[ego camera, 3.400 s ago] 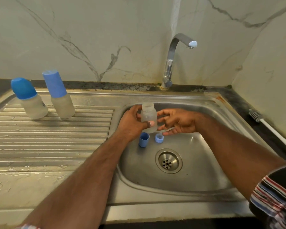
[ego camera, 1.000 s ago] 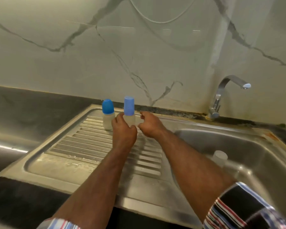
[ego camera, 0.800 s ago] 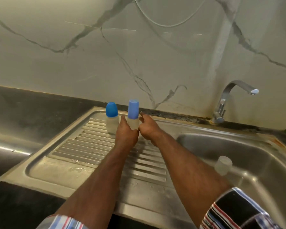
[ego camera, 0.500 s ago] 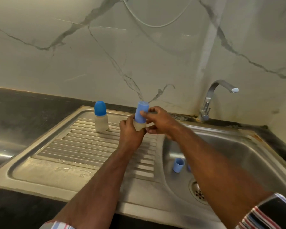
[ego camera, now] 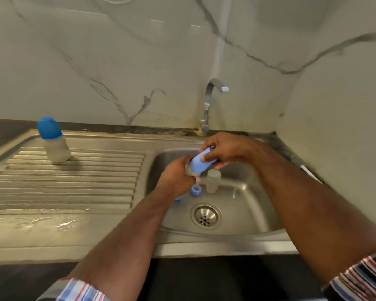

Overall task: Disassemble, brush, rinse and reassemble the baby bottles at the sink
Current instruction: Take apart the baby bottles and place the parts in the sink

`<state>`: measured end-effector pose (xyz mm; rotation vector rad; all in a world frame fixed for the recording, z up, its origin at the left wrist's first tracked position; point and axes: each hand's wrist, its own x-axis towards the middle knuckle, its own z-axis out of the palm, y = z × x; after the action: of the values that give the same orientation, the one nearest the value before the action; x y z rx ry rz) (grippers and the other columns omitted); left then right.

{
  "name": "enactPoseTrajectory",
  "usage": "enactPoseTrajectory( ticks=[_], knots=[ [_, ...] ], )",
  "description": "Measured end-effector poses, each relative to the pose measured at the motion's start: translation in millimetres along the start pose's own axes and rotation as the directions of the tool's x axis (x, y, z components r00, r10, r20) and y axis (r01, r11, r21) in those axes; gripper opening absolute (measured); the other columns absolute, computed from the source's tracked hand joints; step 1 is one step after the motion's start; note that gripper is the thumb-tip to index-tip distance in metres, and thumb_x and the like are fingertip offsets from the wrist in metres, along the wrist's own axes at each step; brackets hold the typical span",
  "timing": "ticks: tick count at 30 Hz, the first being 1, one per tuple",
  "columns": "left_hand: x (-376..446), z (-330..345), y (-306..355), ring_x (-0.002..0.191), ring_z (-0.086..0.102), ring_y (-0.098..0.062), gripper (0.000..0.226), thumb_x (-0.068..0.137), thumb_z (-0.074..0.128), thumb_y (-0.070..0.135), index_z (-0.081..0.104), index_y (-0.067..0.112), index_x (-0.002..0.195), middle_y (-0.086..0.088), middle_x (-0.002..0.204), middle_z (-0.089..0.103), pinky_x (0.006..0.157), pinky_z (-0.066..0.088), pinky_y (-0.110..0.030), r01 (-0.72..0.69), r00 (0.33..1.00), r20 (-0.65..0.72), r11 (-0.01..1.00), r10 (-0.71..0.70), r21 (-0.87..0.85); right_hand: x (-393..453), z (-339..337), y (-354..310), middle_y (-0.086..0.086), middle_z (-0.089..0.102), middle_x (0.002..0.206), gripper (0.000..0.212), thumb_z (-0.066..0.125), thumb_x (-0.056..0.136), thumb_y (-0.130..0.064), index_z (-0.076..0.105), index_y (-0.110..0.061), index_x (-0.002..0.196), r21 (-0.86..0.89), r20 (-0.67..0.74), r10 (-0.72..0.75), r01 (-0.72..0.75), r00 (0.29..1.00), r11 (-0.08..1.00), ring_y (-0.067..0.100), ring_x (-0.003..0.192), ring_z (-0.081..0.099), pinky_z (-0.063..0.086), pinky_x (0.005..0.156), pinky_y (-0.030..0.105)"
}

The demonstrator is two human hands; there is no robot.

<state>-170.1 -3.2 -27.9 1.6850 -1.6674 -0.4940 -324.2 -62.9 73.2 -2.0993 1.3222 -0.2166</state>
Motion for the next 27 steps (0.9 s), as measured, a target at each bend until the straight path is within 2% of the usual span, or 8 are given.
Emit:
enactPoseTrajectory(
  ticks=[4, 9, 12, 15, 17, 20, 23, 27],
  knots=[
    [3.2, 13.8, 12.7, 0.111, 0.065, -0.025, 0.050, 0.084, 0.078, 0.022, 0.062, 0.017, 0.132, -0.004, 0.122, 0.070, 0.093, 0.048, -0.034, -0.003, 0.995, 0.095, 1.000, 0.002, 0.013, -10.7, -7.6, 25.3, 0.006, 0.072, 0.109, 0.038, 0.077, 0.077, 0.002, 0.073, -0.014, 0.112, -0.028, -0.034, -0.101, 0.100, 0.994, 0.995, 0.021, 0.097, 0.068, 0.055, 0.082, 0.028],
    [12.4, 25.7, 10.3, 0.106, 0.065, -0.019, 0.056, 0.080, 0.082, 0.022, 0.063, 0.026, 0.132, 0.005, 0.114, 0.070, 0.087, 0.047, -0.031, 0.051, 0.991, 0.126, 0.999, -0.050, -0.008, -2.3, 3.9, 43.5, 0.014, 0.063, 0.079, 0.045, 0.061, 0.092, -0.058, 0.057, -0.015, 0.107, 0.051, -0.038, 0.153, -0.151, 0.988, 0.987, 0.023, 0.055, 0.062, 0.057, 0.057, 0.033],
    [17.1, 31.5, 9.6, 0.105, 0.065, -0.021, 0.056, 0.079, 0.083, 0.026, 0.062, 0.028, 0.131, 0.005, 0.116, 0.070, 0.090, 0.051, -0.034, 0.055, 0.990, 0.126, 0.998, -0.056, 0.014, -1.1, 2.1, 56.9, 0.003, 0.063, 0.080, 0.015, 0.066, 0.095, -0.018, 0.063, -0.013, 0.109, -0.011, -0.096, -0.022, 0.021, 0.995, 1.000, 0.007, 0.054, 0.059, 0.051, 0.056, 0.020],
    [22.5, 37.2, 10.0, 0.103, 0.066, -0.021, 0.055, 0.080, 0.082, 0.027, 0.062, 0.029, 0.131, 0.005, 0.116, 0.070, 0.086, 0.051, -0.032, 0.049, 0.988, 0.147, 0.999, -0.049, 0.003, -6.2, -4.7, 68.6, -0.014, 0.065, 0.093, 0.037, 0.073, 0.079, 0.007, 0.071, -0.015, 0.110, 0.000, -0.109, -0.113, 0.114, 0.988, 0.993, -0.006, 0.072, 0.062, 0.045, 0.062, 0.007],
    [23.5, 41.0, 10.5, 0.099, 0.066, -0.019, 0.054, 0.081, 0.082, 0.025, 0.062, 0.030, 0.131, 0.006, 0.114, 0.071, 0.078, 0.049, -0.027, 0.044, 0.985, 0.166, 0.999, -0.041, -0.012, -5.0, -3.7, 73.4, -0.003, 0.067, 0.105, 0.039, 0.081, 0.082, -0.014, 0.068, -0.019, 0.118, 0.180, -0.093, -0.046, 0.062, 0.995, 0.982, 0.018, 0.087, 0.068, 0.057, 0.075, 0.025],
    [25.6, 46.2, 11.8, 0.096, 0.060, -0.014, 0.058, 0.082, 0.081, 0.025, 0.060, 0.030, 0.135, 0.006, 0.118, 0.069, 0.081, 0.044, -0.026, 0.015, 0.983, 0.182, 1.000, -0.016, 0.006, 1.6, -0.3, 76.0, 0.017, 0.066, 0.090, 0.040, 0.065, 0.092, -0.052, 0.062, -0.015, 0.107, 0.180, 0.008, 0.169, -0.167, 0.986, 0.969, 0.029, 0.065, 0.064, 0.057, 0.067, 0.039],
    [27.0, 48.2, 12.9, 0.094, 0.057, -0.014, 0.054, 0.082, 0.081, 0.024, 0.061, 0.029, 0.133, 0.006, 0.115, 0.068, 0.080, 0.042, -0.027, 0.015, 0.981, 0.193, 1.000, -0.018, 0.019, 1.5, -1.4, 79.6, 0.027, 0.067, 0.092, 0.016, 0.067, 0.095, -0.021, 0.062, -0.011, 0.106, 0.122, -0.010, 0.080, -0.078, 0.997, 0.989, 0.026, 0.067, 0.062, 0.054, 0.060, 0.033],
    [26.1, 50.0, 10.0, 0.098, 0.061, -0.017, 0.054, 0.082, 0.081, 0.024, 0.062, 0.026, 0.132, 0.004, 0.115, 0.069, 0.082, 0.046, -0.028, 0.042, 0.970, 0.239, 0.999, -0.048, 0.030, -2.3, -11.1, 89.2, 0.004, 0.071, 0.112, 0.048, 0.067, 0.068, 0.021, 0.072, -0.021, 0.092, 0.077, -0.057, -0.063, 0.067, 0.996, 0.995, 0.020, 0.099, 0.067, 0.057, 0.086, 0.038]
  ],
)
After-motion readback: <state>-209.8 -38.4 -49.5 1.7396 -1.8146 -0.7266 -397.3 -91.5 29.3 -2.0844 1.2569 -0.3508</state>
